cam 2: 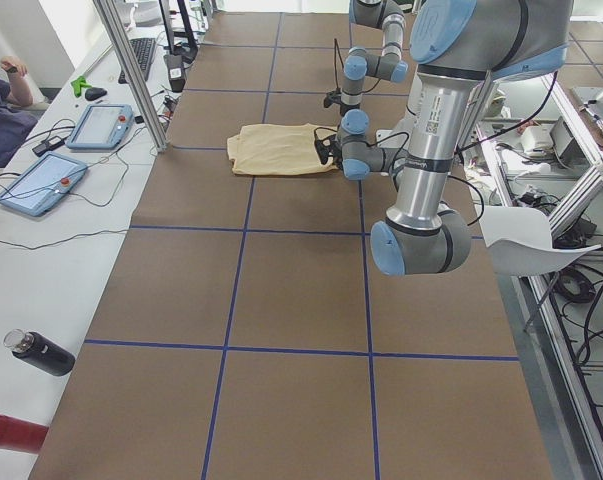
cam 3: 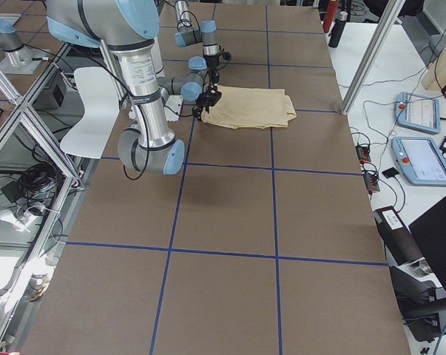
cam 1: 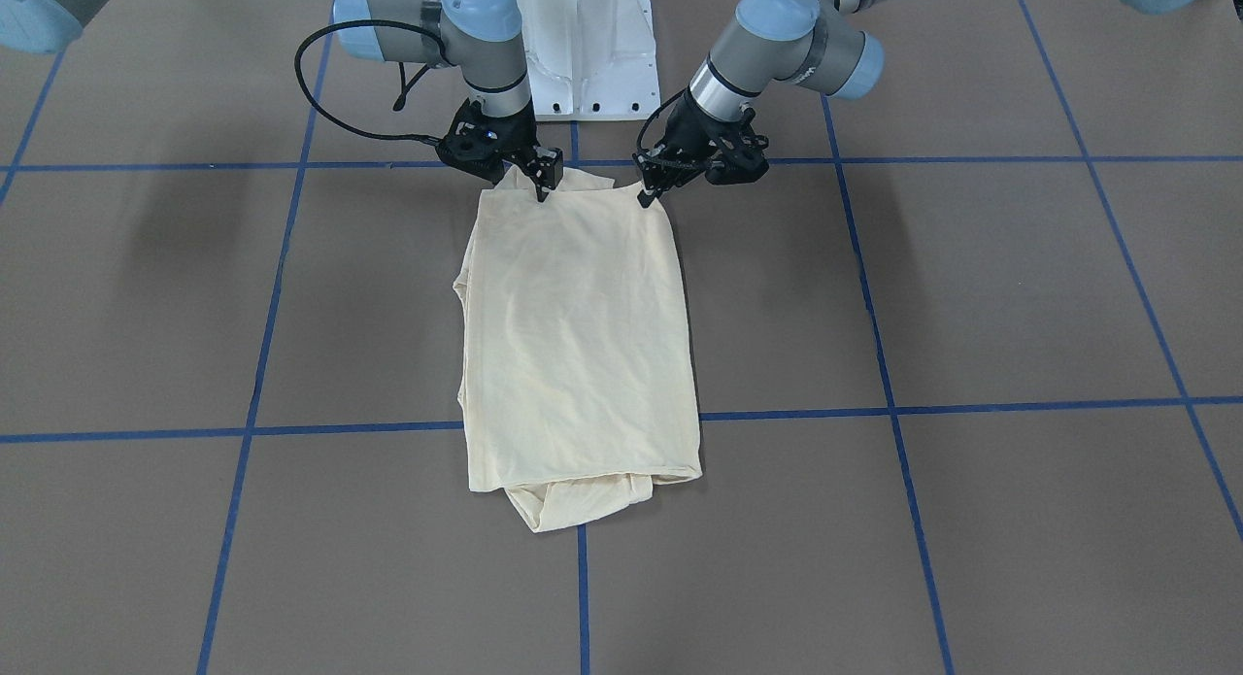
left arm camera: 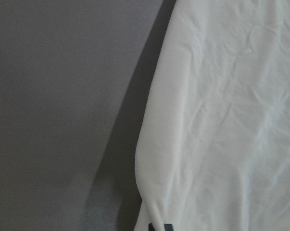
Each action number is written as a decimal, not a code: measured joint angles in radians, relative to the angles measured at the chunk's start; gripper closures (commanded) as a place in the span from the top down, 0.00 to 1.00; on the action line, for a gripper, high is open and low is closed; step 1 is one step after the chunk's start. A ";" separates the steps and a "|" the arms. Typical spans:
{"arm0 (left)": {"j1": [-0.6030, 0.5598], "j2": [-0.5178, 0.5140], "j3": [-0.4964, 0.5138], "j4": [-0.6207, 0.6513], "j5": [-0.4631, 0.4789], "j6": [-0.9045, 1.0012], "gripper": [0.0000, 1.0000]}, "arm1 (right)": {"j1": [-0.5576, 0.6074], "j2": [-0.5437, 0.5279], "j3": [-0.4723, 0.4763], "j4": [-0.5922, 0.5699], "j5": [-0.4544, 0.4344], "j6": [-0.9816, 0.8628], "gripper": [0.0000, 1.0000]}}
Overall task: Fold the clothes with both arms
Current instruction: 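Grasp the near end of the shirt with both grippers, then lift the near end and fold it away from the robot over the shirt, then lower the folded end onto the far part and open both grippers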
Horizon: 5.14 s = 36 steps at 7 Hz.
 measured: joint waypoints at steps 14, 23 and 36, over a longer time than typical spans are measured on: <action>0.087 0.030 -0.181 0.157 -0.084 -0.059 0.00 | 0.013 -0.062 0.184 -0.006 0.078 -0.030 0.00; -0.339 -0.165 0.113 0.179 -0.165 0.239 0.00 | 0.357 0.224 -0.245 0.195 0.073 -0.288 0.00; -0.462 -0.120 0.186 0.071 -0.307 0.425 1.00 | 0.391 0.338 -0.425 0.334 0.161 -0.326 1.00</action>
